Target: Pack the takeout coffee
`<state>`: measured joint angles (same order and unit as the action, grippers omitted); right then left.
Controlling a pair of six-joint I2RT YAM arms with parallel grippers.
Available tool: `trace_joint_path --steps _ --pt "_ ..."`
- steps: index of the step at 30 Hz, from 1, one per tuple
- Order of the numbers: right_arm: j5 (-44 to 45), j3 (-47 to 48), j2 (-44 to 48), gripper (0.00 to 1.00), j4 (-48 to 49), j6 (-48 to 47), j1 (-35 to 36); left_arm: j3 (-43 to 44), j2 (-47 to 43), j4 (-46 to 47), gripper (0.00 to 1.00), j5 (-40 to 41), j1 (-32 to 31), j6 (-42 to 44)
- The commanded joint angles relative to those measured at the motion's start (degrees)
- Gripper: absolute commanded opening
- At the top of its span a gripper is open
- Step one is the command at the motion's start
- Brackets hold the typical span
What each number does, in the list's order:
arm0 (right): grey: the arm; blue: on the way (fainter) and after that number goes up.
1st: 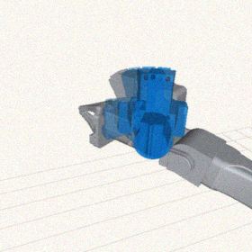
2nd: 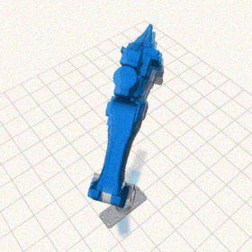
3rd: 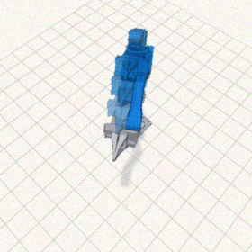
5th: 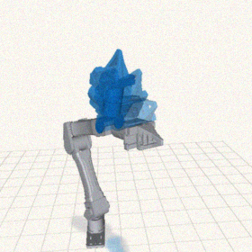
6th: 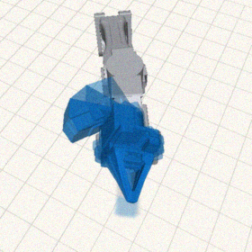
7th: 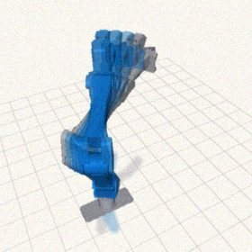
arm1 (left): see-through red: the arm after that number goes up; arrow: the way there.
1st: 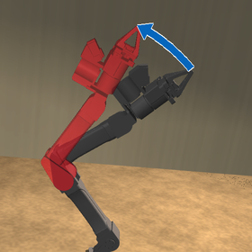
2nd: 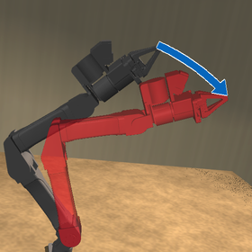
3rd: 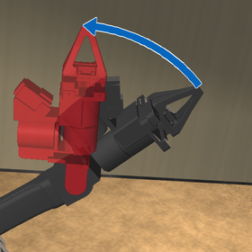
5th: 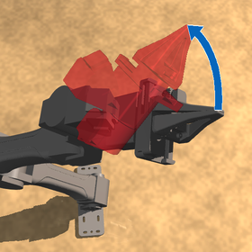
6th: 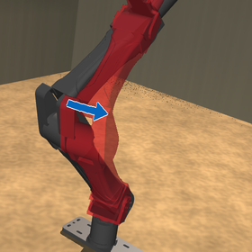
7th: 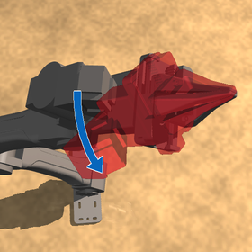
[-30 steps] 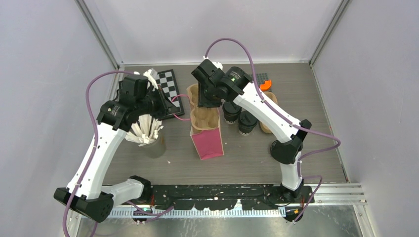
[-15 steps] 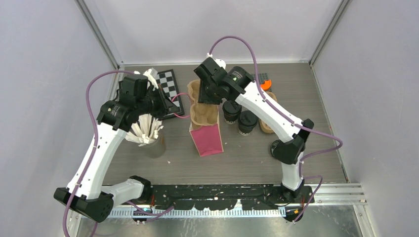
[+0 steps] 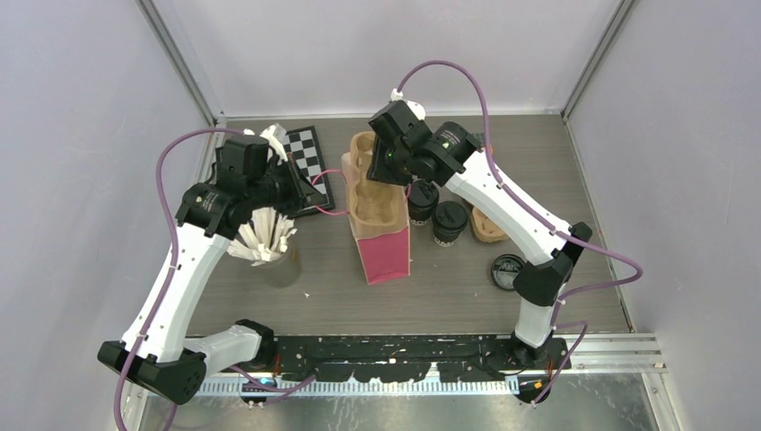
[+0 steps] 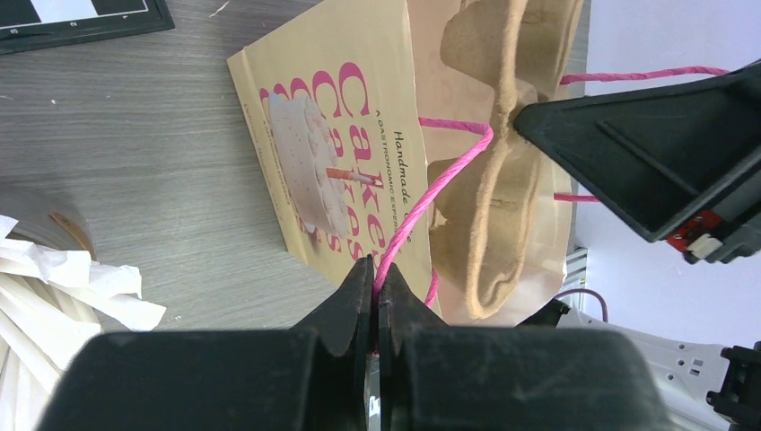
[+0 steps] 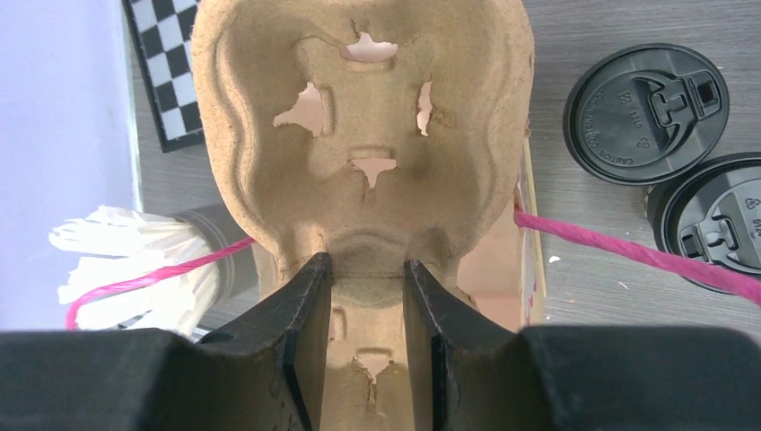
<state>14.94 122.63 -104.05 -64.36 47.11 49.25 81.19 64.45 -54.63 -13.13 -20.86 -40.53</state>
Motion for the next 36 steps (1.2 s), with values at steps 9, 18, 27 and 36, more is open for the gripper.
trace_joint_path --steps 9,18,27,36 --pt "1.1 -0.9 0.2 0.32 -4.8 -6.1 1.2 1.0 0.2 1.3 0.00 -0.5 0.4 -0.3" --pt "1.6 0.5 -2.7 0.32 -8.6 -6.9 3.2 1.3 0.5 1.1 0.00 -0.4 0.4 -0.8" --pt "1.5 0.8 -4.8 0.32 -9.2 -6.7 3.9 1.4 0.3 1.1 0.00 -0.8 0.4 -1.3" --pt "-0.2 -9.8 -3.5 0.33 -1.1 -8.3 4.1 2.1 -1.6 -2.3 0.00 -1.7 0.4 -2.3"
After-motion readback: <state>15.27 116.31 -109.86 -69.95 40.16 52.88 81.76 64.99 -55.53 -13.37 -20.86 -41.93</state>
